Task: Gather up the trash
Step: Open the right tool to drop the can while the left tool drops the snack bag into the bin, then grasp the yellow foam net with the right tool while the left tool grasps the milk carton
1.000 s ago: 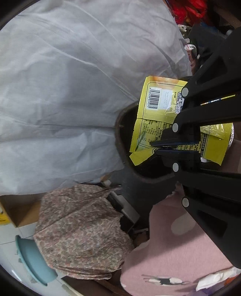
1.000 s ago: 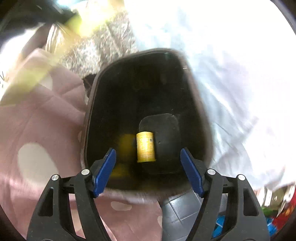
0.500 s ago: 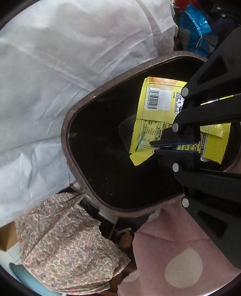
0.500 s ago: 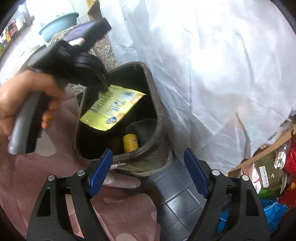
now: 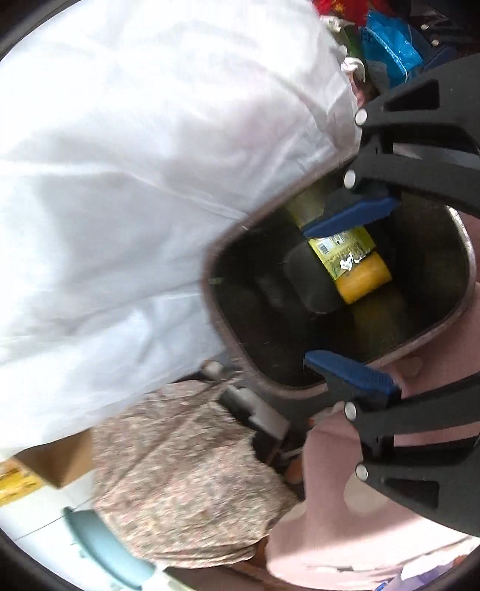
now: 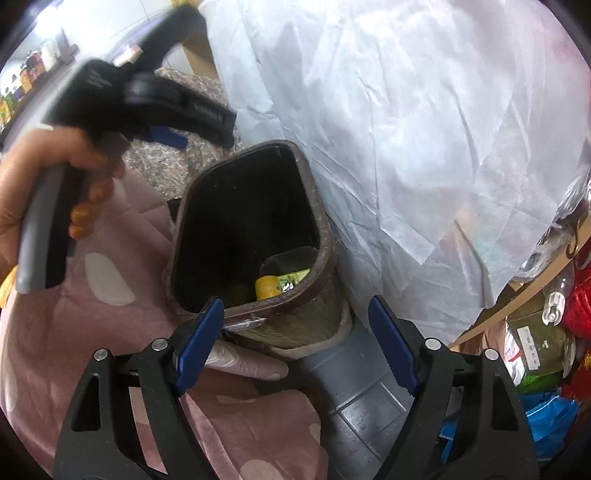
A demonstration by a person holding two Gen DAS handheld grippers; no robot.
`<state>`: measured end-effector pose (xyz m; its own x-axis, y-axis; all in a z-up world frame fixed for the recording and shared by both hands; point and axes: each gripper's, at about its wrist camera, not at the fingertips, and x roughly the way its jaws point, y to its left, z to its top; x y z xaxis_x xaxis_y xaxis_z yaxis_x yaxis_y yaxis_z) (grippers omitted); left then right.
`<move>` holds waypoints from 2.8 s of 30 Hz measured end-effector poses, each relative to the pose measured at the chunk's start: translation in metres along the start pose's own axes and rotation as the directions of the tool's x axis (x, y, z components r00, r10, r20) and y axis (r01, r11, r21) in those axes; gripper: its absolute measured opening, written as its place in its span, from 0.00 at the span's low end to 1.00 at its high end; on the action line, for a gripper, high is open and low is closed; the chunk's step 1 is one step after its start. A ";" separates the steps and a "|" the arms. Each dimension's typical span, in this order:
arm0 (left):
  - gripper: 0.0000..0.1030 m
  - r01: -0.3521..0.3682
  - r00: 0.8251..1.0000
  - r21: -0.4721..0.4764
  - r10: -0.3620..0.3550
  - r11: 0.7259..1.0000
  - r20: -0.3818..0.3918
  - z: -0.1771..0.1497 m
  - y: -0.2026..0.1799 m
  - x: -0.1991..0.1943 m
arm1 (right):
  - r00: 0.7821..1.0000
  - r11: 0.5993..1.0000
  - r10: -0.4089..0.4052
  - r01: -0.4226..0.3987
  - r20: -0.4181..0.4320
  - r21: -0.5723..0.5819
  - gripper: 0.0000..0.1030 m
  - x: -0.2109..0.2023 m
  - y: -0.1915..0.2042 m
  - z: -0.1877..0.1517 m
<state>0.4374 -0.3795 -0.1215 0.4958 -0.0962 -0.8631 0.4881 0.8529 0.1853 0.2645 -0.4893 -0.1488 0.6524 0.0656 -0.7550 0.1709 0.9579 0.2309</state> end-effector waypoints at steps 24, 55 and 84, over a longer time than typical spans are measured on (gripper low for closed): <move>0.95 0.010 0.914 -0.095 0.030 0.995 0.405 -0.191 0.140 -0.233 | 0.980 0.956 0.189 -0.168 0.067 -0.240 0.83 -0.081 0.111 -0.017; 0.95 -0.146 0.944 -0.466 0.264 0.872 0.198 -0.412 0.309 -0.262 | 0.947 0.671 0.256 -0.317 -0.192 -0.670 0.77 -0.048 0.396 -0.022; 0.95 -0.261 0.965 -0.053 0.261 0.964 0.002 -0.337 0.348 -0.208 | 0.924 0.708 0.366 -0.355 -0.113 -0.610 0.16 -0.062 0.360 -0.017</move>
<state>0.2620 0.1098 -0.0359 0.6073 0.1291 -0.7839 0.3033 0.8743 0.3789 0.2733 -0.1433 -0.0295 0.5820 0.4431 -0.6819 -0.5614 0.8256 0.0573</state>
